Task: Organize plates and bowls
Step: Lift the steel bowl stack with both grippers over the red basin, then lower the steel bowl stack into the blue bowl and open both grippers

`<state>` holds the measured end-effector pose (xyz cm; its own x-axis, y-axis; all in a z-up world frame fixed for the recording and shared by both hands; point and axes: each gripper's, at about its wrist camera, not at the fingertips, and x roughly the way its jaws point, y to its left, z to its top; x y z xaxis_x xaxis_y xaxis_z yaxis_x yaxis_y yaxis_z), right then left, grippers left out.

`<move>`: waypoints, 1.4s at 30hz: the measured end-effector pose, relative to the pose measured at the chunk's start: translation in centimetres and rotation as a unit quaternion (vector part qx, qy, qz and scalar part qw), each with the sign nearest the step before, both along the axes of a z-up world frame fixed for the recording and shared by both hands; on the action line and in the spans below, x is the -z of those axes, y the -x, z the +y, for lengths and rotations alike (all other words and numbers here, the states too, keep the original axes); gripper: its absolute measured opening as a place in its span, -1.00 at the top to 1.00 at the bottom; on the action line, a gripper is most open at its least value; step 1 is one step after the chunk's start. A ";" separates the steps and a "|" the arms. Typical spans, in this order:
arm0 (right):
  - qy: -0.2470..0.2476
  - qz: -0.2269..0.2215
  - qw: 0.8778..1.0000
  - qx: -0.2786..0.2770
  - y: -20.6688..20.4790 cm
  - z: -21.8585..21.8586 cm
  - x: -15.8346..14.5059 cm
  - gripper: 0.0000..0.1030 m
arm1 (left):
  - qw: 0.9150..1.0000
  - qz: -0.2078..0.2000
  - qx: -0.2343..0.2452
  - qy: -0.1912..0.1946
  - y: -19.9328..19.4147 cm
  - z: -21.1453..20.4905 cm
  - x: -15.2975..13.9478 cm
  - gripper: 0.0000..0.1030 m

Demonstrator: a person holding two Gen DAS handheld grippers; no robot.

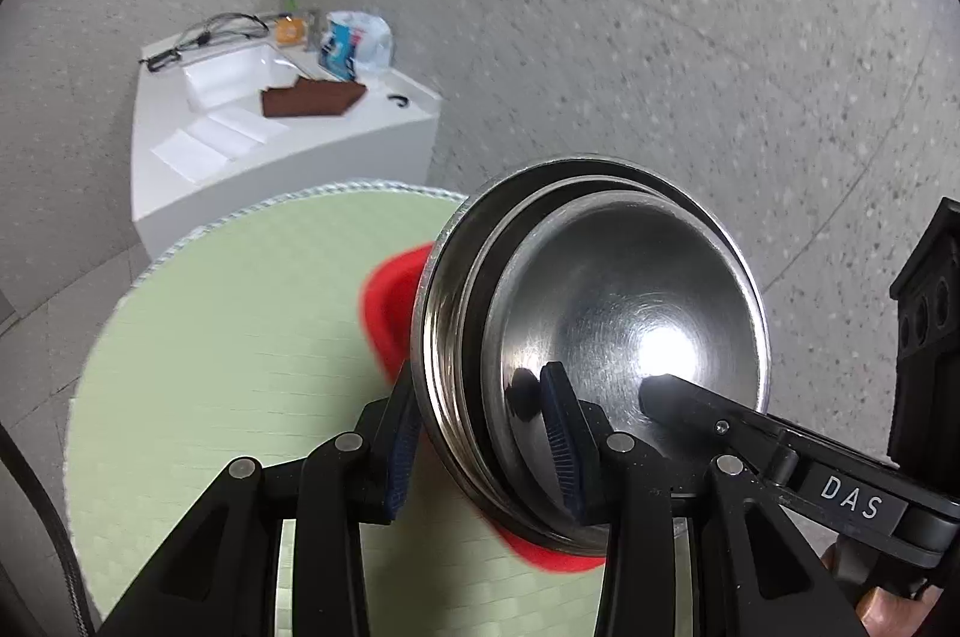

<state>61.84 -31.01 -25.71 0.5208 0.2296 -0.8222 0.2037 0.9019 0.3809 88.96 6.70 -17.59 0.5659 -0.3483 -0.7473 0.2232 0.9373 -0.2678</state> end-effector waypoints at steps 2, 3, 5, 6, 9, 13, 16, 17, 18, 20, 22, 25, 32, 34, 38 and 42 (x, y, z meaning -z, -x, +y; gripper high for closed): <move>-0.002 0.009 1.000 0.003 -0.2 -0.8 0.6 0.34 | 1.000 0.006 0.002 -0.007 -1.1 -1.2 0.4 0.31; -0.002 0.017 1.000 0.004 -0.3 -1.3 1.0 0.34 | 1.000 0.012 0.005 -0.013 -1.7 -1.8 0.9 0.31; -0.003 0.027 1.000 0.008 -0.5 -1.8 1.6 0.34 | 1.000 0.024 0.004 -0.012 -3.4 -3.0 1.4 0.31; -0.003 0.031 0.999 0.009 -0.5 -2.2 2.0 0.33 | 0.999 0.030 0.005 -0.013 -4.1 -3.6 1.7 0.31; -0.002 0.042 0.999 0.014 -0.5 -3.0 2.8 0.33 | 0.999 0.041 0.010 -0.022 -6.0 -5.2 2.6 0.31; 0.002 0.049 0.999 0.013 -1.0 -3.6 3.3 0.32 | 0.998 0.051 0.008 -0.031 -7.5 -6.5 3.7 0.30; 0.002 0.055 0.998 0.007 -1.4 -3.8 3.5 0.31 | 0.998 0.058 0.003 -0.033 -8.3 -7.2 4.2 0.28; 0.001 0.057 0.998 0.005 -1.6 -3.8 3.5 0.30 | 0.998 0.061 0.000 -0.032 -8.6 -7.3 4.3 0.26; -0.001 0.058 0.998 0.003 -1.7 -3.8 3.5 0.27 | 0.997 0.063 -0.003 -0.034 -8.8 -7.4 4.4 0.28; 0.003 0.061 0.998 -0.003 -1.9 -3.7 3.5 0.23 | 0.997 0.063 -0.009 -0.041 -9.1 -7.6 4.6 0.28; 0.000 0.062 0.998 -0.005 -2.1 -3.8 3.5 0.17 | 0.997 0.061 -0.012 -0.045 -9.3 -7.9 4.6 0.28; 0.002 0.062 0.998 -0.014 -2.1 -3.6 3.3 0.11 | 0.997 0.057 -0.020 -0.043 -9.2 -7.9 4.5 0.21; 0.023 0.035 0.999 -0.020 -1.6 -3.7 2.1 -0.20 | 0.997 0.026 -0.045 -0.052 -7.0 -7.2 3.3 -0.20; 0.030 0.022 0.999 -0.022 -1.3 -3.8 1.5 -0.24 | 0.997 0.019 -0.051 -0.049 -6.1 -7.0 2.9 -0.28; 0.041 0.004 0.999 -0.023 -0.7 -3.6 0.5 -0.34 | 0.997 0.001 -0.064 -0.054 -3.6 -6.7 2.2 -0.38; 0.047 -0.005 0.999 -0.018 0.8 -3.3 -0.2 -0.35 | 0.996 -0.020 -0.071 -0.055 -0.3 -6.1 0.9 -0.43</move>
